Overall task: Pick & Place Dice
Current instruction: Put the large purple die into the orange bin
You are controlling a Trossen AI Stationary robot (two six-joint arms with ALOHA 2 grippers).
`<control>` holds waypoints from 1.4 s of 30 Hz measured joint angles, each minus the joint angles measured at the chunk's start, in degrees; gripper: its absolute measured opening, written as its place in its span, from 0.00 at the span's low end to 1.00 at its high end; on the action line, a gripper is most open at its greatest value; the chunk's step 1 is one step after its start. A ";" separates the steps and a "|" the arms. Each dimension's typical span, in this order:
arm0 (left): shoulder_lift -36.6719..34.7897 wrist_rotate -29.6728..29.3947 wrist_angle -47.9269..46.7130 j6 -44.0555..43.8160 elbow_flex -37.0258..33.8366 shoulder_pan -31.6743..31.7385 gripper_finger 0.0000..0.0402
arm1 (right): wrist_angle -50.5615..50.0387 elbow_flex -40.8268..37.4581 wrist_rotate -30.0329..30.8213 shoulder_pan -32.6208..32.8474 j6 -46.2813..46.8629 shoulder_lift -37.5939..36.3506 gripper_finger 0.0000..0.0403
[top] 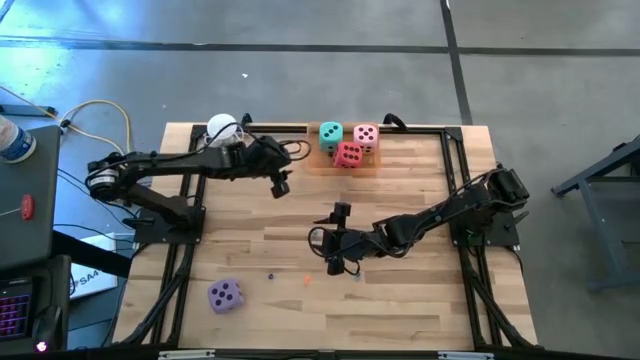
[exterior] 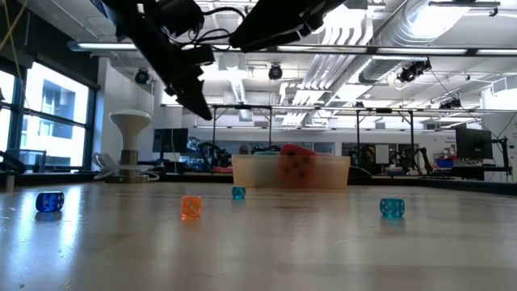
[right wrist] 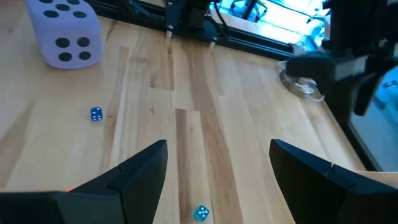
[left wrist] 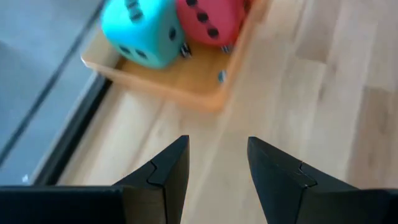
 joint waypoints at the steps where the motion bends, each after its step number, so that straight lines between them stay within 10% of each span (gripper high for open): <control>1: -0.27 -0.02 -1.39 -0.61 -0.03 -0.53 0.39 | 0.00 0.00 -0.53 -0.20 0.39 0.00 0.68; 42: -8.67 -26.25 -37.01 -32.58 -0.14 -40.91 0.36 | -1.79 0.00 -4.49 -1.95 3.83 0.02 0.68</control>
